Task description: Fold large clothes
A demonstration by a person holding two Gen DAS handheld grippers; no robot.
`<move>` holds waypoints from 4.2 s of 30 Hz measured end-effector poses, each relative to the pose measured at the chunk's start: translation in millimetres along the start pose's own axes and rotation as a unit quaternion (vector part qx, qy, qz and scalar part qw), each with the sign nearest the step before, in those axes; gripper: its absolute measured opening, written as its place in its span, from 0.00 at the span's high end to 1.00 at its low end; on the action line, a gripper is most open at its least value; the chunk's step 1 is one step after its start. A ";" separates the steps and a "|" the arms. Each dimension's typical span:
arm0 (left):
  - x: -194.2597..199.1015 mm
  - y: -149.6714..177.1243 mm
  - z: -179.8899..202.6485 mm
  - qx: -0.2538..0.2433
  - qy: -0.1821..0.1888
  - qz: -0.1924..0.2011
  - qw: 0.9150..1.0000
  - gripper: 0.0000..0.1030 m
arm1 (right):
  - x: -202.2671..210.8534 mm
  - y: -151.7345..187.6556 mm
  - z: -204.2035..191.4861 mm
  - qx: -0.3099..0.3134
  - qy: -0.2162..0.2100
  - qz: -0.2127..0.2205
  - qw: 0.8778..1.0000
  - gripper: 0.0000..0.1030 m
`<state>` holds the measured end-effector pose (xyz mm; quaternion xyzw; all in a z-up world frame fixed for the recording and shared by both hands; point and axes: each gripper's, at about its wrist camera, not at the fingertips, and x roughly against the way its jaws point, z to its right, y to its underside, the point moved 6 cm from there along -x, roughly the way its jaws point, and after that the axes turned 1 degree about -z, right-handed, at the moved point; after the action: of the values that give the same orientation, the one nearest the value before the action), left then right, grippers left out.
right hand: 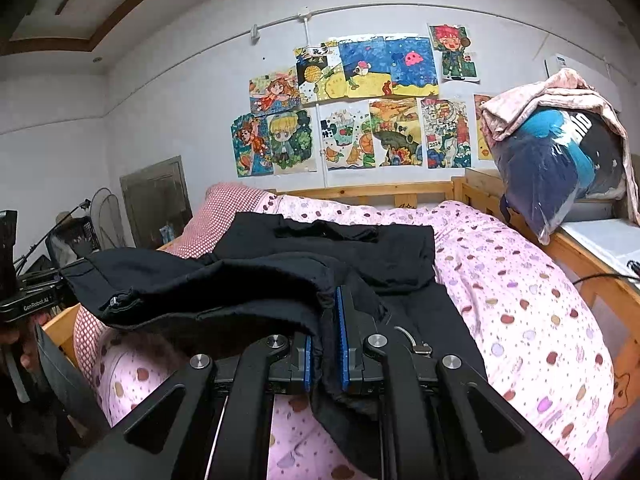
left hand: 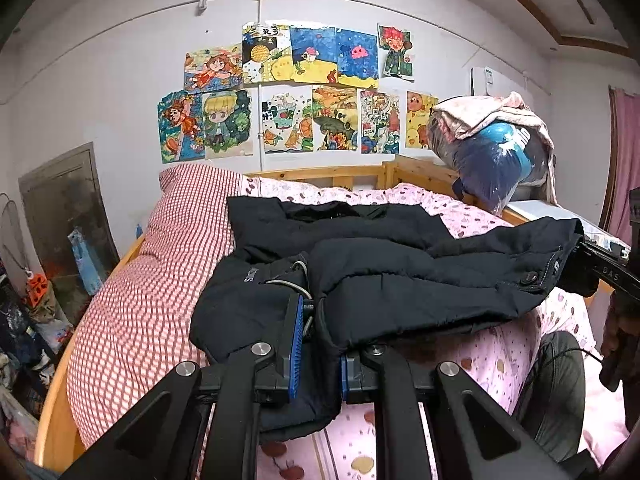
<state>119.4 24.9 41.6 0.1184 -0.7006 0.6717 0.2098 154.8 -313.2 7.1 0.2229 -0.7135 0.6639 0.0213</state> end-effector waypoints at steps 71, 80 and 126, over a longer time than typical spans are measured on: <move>-521.1 -146.0 -108.8 -0.014 -0.044 -0.163 0.986 0.89 | -517.3 -104.3 72.8 0.083 0.028 -0.212 0.973 0.88; -541.3 -134.1 -112.9 -0.008 -0.058 -0.177 0.982 0.87 | -547.2 -83.0 90.0 0.012 -0.038 -0.214 0.976 0.80; -425.7 -108.3 -16.4 -0.026 -0.003 -0.108 0.994 0.00 | -408.3 -62.3 63.8 0.030 -0.112 -0.191 0.975 0.08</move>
<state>546.3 -15.7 -54.6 0.1904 -0.7013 0.6265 0.2819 560.7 -257.0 -75.2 0.4288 -0.6355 0.6392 0.0614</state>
